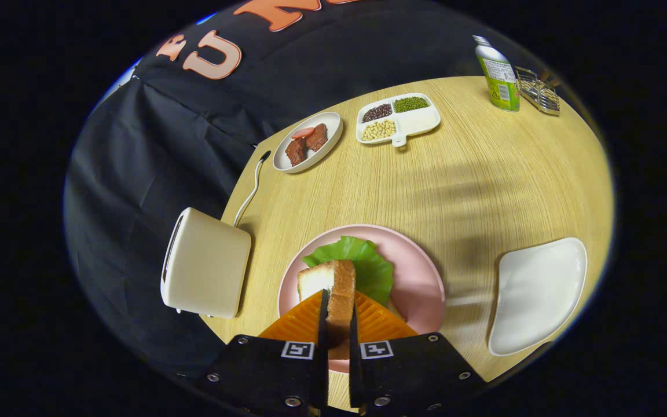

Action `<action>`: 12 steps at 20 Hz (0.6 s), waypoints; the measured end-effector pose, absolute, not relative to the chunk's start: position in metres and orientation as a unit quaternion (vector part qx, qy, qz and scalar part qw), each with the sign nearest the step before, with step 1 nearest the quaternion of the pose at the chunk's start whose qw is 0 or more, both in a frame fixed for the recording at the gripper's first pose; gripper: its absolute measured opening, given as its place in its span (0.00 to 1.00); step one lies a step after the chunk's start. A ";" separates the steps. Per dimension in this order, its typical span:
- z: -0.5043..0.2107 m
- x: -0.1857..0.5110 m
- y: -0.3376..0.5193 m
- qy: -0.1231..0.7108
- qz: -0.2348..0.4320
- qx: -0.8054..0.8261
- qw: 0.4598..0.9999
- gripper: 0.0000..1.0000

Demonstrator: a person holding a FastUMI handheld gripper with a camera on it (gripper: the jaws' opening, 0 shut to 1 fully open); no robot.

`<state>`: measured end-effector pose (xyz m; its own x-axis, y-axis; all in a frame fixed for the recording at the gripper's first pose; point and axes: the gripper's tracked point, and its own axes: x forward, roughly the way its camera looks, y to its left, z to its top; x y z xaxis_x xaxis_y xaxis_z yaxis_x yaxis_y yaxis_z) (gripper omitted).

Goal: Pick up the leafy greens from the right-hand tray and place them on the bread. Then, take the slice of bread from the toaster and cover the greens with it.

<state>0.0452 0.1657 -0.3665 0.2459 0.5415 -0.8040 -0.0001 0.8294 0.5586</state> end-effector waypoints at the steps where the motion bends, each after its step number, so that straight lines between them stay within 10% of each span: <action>1: -0.368 0.045 0.164 0.588 0.177 0.229 0.755 0.17; 12: -0.393 0.050 0.140 0.560 0.151 0.138 0.803 0.60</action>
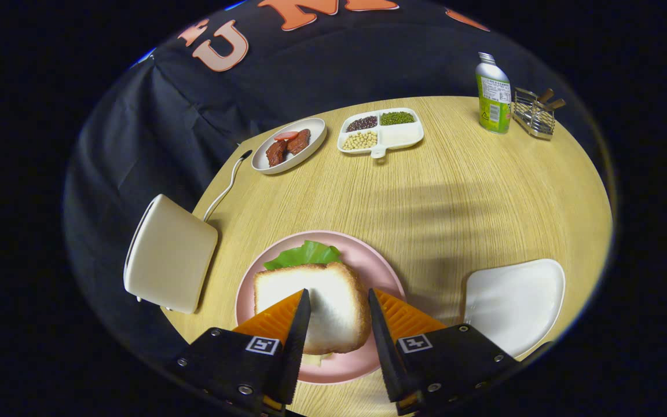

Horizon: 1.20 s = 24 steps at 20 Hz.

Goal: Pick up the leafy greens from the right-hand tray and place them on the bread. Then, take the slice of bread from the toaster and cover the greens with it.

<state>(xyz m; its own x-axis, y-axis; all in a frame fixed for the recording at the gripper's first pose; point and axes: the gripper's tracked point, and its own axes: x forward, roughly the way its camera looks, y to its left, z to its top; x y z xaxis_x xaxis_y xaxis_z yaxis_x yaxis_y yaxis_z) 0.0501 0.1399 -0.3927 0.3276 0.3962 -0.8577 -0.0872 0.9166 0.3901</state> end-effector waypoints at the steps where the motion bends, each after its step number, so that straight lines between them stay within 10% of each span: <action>1: -0.393 0.052 0.138 0.556 0.147 0.129 0.808 0.65; 24: -0.079 0.053 0.099 0.121 0.120 0.028 0.985 0.97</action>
<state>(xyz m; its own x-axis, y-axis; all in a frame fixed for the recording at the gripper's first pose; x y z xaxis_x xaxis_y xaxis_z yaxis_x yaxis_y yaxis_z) 0.0526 0.0988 -0.0791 0.9417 0.2436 -0.2321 -0.2302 0.9695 0.0835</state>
